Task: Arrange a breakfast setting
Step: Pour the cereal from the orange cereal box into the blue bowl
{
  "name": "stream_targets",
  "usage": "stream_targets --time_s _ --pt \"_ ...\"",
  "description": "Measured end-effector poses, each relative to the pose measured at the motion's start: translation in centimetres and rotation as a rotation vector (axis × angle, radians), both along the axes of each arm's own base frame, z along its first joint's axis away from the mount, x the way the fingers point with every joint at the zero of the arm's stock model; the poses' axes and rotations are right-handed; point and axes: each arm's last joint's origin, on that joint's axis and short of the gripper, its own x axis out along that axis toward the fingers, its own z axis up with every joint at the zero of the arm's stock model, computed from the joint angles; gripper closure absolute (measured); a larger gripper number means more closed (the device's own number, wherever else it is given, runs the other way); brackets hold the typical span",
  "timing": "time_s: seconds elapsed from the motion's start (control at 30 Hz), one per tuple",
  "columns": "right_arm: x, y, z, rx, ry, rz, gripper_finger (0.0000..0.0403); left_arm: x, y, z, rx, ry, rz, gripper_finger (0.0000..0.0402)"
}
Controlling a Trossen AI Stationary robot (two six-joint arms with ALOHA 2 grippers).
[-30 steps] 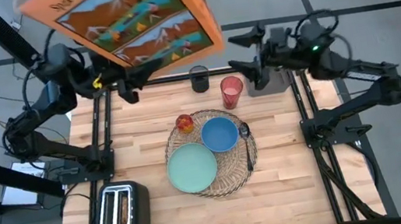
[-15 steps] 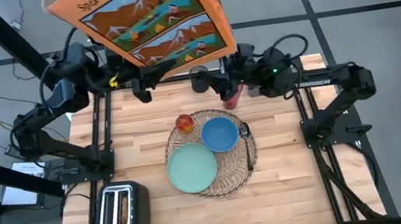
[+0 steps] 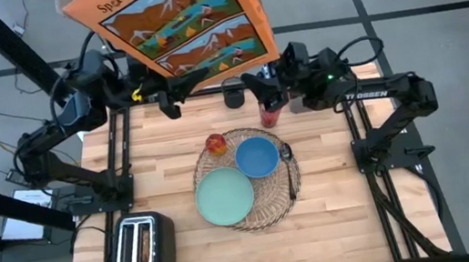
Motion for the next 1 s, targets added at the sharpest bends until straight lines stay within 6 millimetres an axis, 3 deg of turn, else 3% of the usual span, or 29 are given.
stream_targets --time_s 0.4,0.63,1.0 --pt "-1.2 0.0 1.0 -0.022 -0.118 -0.008 0.0027 2.6 0.5 -1.5 -0.019 0.054 -0.007 0.0116" --pt "-1.9 0.1 1.5 -0.031 -0.218 -0.047 0.0039 2.7 0.5 -1.6 -0.019 0.059 -0.013 0.0116" --pt "-2.0 -0.1 1.5 -0.002 -0.23 -0.085 0.0047 2.7 0.4 -1.5 -0.016 0.056 -0.019 0.0116"
